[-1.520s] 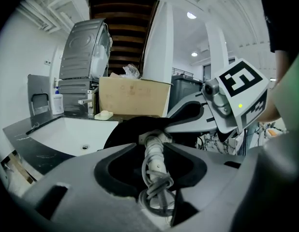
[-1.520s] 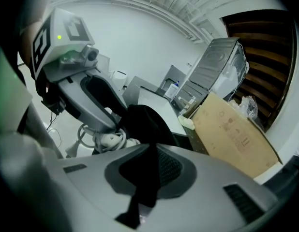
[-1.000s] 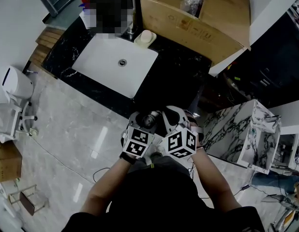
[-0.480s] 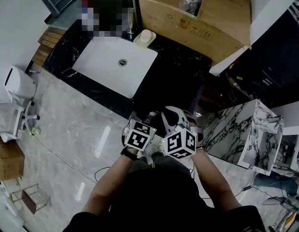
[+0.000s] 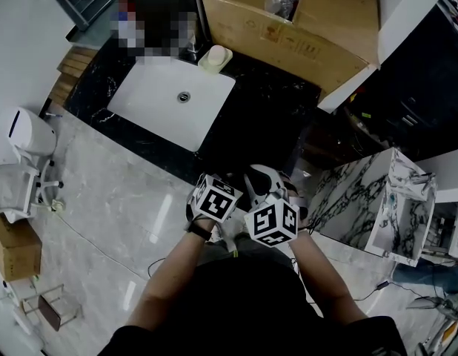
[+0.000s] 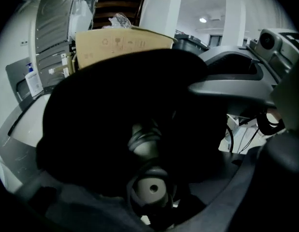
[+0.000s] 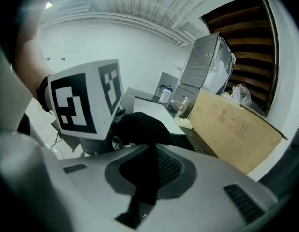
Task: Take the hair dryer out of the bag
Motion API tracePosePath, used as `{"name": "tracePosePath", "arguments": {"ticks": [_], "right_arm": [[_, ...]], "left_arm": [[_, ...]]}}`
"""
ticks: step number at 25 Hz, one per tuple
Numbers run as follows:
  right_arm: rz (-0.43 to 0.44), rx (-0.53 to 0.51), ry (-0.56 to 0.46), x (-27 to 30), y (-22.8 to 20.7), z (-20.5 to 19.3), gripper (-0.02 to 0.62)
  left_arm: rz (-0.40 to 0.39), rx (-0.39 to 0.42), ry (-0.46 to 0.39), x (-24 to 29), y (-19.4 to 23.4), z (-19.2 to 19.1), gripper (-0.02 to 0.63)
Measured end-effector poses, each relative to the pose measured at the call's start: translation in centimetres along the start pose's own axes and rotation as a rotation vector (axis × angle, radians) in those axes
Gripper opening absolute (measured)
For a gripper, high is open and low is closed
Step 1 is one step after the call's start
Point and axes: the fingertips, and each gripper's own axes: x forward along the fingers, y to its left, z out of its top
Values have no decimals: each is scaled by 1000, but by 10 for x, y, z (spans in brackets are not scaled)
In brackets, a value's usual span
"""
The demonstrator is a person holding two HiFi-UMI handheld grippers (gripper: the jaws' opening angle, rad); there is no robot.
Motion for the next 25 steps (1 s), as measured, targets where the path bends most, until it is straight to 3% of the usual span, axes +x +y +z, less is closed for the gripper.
{"name": "tracePosePath", "arguments": {"ticks": [3,5,10,13,25], "right_arm": [[0,8,-1,-2,1,-2,35],[-5,11,1,-3,0,-4,34],[-23,29,2,-3,-9,-8,34],[-30,37,4,-3,-14,-10,34],[-70,35,-11,-2,-32,-4,34]], "left_arm": [[-36,62,105,7,-5,-3,313],[-30,114,118,13,-4,-1,307],[-21,102,6,17,4,10,241],[-13,84,-18,16,6,12,225],[-89,-49,-188,-13,17,30,216]]}}
